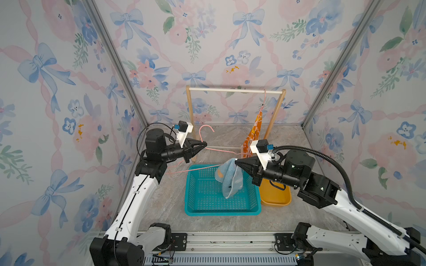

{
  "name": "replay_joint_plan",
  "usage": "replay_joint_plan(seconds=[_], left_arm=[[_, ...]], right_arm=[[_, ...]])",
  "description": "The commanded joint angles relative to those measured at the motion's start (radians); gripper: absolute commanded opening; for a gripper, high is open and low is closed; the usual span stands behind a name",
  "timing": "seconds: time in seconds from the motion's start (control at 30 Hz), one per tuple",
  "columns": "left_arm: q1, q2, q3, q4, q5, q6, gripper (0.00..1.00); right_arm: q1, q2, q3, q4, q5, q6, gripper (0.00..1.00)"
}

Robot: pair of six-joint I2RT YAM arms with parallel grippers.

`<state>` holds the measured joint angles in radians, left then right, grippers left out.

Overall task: Remove the clothespins securing towels to the hanger
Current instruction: Place the towel in the basket.

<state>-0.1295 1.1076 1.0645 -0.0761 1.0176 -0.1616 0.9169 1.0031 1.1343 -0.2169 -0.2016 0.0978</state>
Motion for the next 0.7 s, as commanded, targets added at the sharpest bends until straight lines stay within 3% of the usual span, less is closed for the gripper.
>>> replay_joint_plan(seconds=[0.0,0.57,0.67], left_arm=[[0.007,-0.023,0.014,0.019,0.004,-0.006,0.0],[0.007,-0.038,0.025,0.018,-0.01,0.0,0.0],[0.007,-0.038,0.03,0.018,-0.004,0.001,0.0]], right_arm=[[-0.004,0.027,-0.055,0.023,0.022,0.023,0.0],[0.031,0.15,-0.271,0.032,0.172,0.052,0.0],[0.031,0.185,-0.28,0.021,0.207,0.053,0.07]])
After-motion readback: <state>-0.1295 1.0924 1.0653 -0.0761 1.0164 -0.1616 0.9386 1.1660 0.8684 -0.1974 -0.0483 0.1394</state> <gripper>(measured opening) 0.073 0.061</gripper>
